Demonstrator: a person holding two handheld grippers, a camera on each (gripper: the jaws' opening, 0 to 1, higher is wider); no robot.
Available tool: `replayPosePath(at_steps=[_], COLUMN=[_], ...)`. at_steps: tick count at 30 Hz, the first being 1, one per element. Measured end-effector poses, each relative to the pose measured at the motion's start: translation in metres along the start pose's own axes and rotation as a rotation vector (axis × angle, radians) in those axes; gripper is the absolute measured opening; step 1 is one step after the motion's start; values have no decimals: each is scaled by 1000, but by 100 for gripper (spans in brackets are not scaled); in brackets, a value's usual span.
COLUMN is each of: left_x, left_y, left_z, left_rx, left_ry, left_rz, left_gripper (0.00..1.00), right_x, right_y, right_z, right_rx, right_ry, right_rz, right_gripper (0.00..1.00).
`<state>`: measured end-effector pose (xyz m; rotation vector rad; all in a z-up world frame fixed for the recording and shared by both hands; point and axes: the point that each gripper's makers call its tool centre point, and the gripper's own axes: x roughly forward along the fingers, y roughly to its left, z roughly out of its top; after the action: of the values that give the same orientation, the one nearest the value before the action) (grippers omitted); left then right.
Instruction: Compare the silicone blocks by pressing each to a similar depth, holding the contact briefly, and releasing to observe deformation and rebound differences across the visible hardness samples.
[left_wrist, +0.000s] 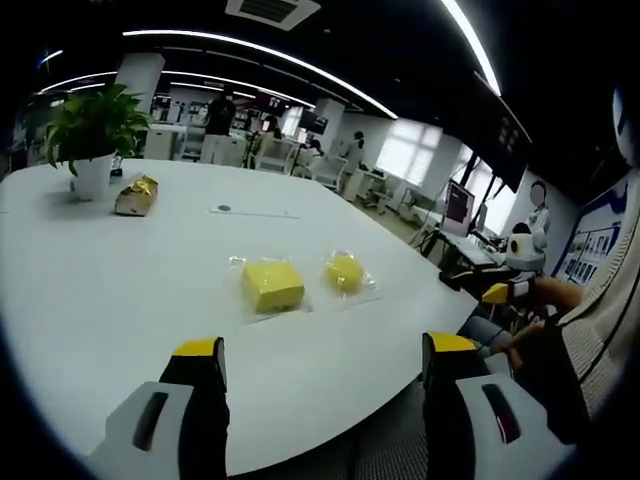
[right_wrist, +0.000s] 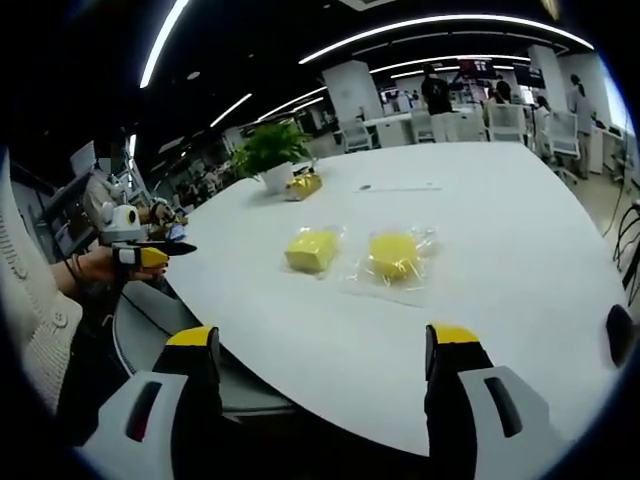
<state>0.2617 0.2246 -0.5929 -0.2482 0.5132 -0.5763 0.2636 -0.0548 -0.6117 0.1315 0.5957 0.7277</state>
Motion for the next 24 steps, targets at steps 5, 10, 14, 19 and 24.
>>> replayPosePath(at_steps=[5, 10, 14, 19, 24], left_x=[0, 0, 1, 1, 1], left_y=[1, 1, 1, 2, 1], left_z=[1, 2, 0, 0, -1], left_rx=[1, 0, -2, -5, -6], left_ry=[1, 1, 4, 3, 1], left_rz=[-1, 0, -1, 3, 4], left_gripper=[80, 80, 80, 80, 80], right_x=[2, 3, 3, 4, 3], right_y=[1, 0, 0, 0, 2], right_z=[-1, -2, -2, -7, -6], right_rx=[1, 1, 3, 0, 9], right_ry=[9, 12, 12, 37, 21], right_rz=[5, 7, 7, 10, 12], right_gripper=[79, 79, 79, 77, 79])
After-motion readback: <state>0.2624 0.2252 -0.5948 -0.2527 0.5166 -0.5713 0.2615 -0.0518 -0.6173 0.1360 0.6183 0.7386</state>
